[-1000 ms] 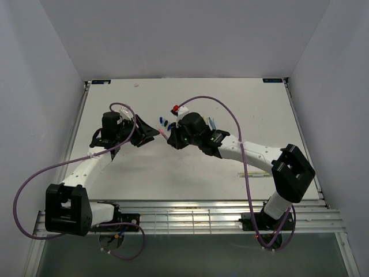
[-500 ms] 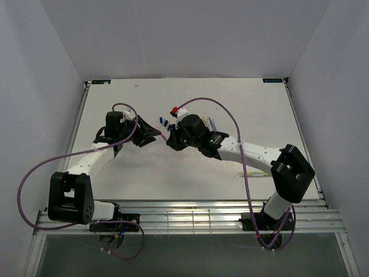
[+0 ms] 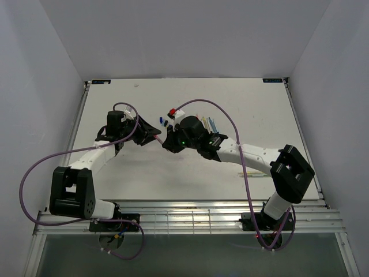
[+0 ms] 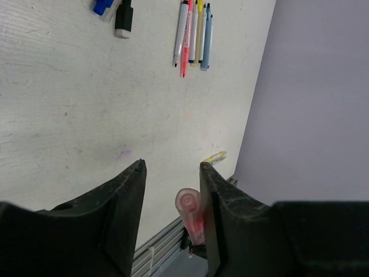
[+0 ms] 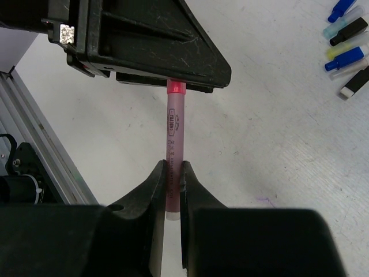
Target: Open the pen caps
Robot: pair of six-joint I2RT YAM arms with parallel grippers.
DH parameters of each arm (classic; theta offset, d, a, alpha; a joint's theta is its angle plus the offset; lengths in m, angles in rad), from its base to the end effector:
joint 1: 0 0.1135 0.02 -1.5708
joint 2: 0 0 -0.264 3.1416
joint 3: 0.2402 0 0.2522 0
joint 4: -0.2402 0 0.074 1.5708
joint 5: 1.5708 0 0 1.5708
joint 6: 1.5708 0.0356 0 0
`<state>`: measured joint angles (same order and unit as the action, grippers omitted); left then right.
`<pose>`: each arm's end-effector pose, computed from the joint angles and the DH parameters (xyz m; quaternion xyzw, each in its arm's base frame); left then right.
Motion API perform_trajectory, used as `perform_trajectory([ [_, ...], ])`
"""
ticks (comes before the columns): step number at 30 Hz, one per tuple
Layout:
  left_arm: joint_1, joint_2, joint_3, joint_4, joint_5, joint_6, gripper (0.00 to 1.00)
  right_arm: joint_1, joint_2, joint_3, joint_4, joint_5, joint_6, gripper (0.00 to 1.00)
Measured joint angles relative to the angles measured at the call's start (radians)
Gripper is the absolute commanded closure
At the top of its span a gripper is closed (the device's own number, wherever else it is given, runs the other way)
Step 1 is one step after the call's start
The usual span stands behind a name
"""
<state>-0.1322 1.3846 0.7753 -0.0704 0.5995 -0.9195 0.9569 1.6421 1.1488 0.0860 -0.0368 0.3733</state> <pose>0.2816 -0.0577 0.2170 -0.2132 0.8450 -0.4371 0.2224 0.2199 0.3143 0.2703 -0.2500 0.7971 0.3511 0.4228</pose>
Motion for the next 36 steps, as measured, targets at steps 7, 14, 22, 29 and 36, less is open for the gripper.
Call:
perform_trajectory([
  [7, 0.0, 0.014, 0.0, 0.029, 0.017, -0.016, 0.7, 0.001, 0.007, -0.002, 0.0, -0.002, 0.005, 0.92],
  [14, 0.001, 0.015, 0.0, 0.034, 0.02, -0.019, 0.91, 0.004, 0.04, -0.002, 0.028, -0.009, 0.01, 0.92],
  [22, 0.006, 0.015, 0.0, 0.031, 0.019, -0.003, 1.0, 0.005, 0.056, 0.006, 0.038, -0.017, 0.004, 0.72],
  [29, 0.006, 0.015, 0.0, 0.01, 0.025, 0.024, 1.0, 0.005, 0.133, 0.102, 0.013, -0.035, -0.014, 0.75],
  [36, 0.01, 0.014, 0.006, -0.012, 0.008, 0.055, 1.0, 0.005, 0.172, 0.149, -0.026, -0.05, -0.016, 0.92],
])
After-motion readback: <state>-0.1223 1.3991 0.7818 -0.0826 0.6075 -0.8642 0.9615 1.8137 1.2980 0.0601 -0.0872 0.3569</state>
